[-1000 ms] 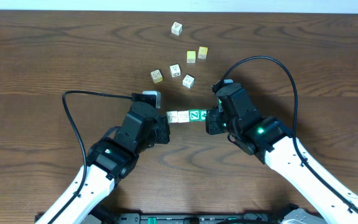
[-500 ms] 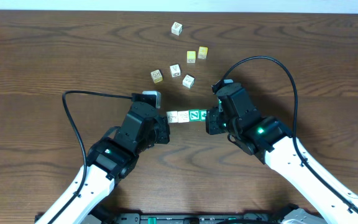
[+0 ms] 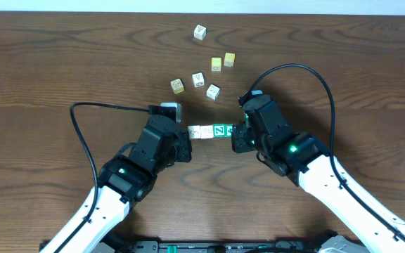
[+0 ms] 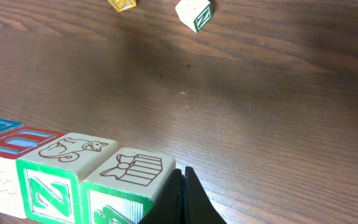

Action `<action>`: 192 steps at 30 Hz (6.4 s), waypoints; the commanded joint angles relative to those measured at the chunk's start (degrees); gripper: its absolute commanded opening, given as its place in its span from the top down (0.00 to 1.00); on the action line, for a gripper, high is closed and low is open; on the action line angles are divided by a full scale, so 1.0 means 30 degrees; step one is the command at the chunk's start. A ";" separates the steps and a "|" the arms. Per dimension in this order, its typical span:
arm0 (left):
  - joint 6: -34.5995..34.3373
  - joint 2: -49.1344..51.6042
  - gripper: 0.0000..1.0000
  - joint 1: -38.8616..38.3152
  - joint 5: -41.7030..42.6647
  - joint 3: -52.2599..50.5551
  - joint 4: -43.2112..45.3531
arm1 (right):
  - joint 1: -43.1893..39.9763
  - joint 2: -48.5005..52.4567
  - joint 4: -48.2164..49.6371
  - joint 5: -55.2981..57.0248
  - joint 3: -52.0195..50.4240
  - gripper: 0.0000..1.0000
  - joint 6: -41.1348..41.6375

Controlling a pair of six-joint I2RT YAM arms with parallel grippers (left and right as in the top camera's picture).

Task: Lift 4 blocks

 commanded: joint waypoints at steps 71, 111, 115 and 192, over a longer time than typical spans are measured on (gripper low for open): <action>-0.0255 0.1545 0.93 -0.0947 0.3118 0.1239 0.1056 | 0.1872 0.2193 0.0954 -0.4102 0.0882 0.99 -0.0226; -0.0284 0.3075 0.93 -0.1676 0.3206 0.1239 0.2215 | 0.2470 0.3461 0.1574 -0.4073 0.0882 0.99 -0.0226; -0.0342 0.3504 0.93 -0.1953 0.3198 0.1239 0.2346 | 0.2470 0.3497 0.1566 -0.4014 0.0889 0.99 -0.0226; -0.0634 0.4648 0.93 -0.1953 0.3854 0.1239 0.3140 | 0.2477 0.4430 0.1450 -0.4663 0.0867 0.99 0.0138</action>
